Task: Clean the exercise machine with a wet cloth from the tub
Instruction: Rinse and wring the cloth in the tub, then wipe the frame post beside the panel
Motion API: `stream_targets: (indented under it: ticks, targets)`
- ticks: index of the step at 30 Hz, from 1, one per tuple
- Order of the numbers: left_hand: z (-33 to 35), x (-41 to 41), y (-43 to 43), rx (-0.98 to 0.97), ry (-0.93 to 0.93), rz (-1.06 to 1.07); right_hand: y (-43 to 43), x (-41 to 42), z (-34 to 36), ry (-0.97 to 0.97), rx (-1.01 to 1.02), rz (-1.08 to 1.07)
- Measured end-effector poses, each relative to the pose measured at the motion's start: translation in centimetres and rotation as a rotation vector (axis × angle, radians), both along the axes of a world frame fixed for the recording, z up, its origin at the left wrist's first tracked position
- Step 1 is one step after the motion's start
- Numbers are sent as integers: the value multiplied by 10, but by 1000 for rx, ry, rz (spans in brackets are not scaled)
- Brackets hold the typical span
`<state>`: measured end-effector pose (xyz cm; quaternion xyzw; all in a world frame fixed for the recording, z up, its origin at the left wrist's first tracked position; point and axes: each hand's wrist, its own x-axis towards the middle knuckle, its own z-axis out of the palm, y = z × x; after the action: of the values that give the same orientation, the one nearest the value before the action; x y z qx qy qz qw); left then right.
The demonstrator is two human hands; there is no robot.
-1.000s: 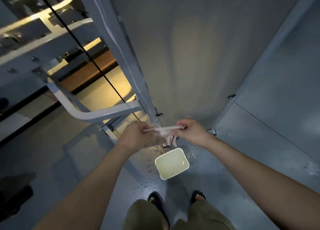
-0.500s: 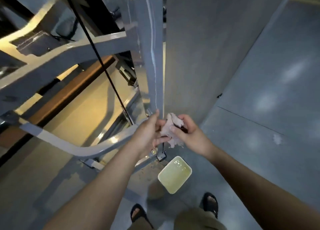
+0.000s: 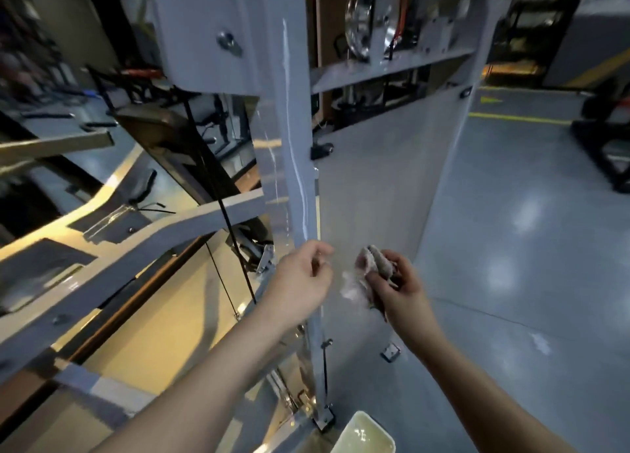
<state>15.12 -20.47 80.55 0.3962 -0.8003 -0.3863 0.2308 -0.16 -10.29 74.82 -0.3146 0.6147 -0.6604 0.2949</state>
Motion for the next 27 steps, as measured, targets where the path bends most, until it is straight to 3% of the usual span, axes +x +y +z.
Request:
stream_targets:
  ticks: [5, 10, 15, 21, 27]
  targets:
    - [63, 16, -1, -390, -60, 17, -16, -1, 45, 58, -108, 42]
    - [109, 29, -16, -791, -99, 107, -27, 9, 93, 321, -177, 80]
    - [168, 36, -36, -1076, -54, 211, -36, 22, 159, 309, -335, 0]
    - [218, 42, -69, -1287, -43, 303, -60, 33, 231, 573, -419, -147]
    - [235, 40, -104, -1216, 12, 413, -96, 36, 264, 906, -438, -290]
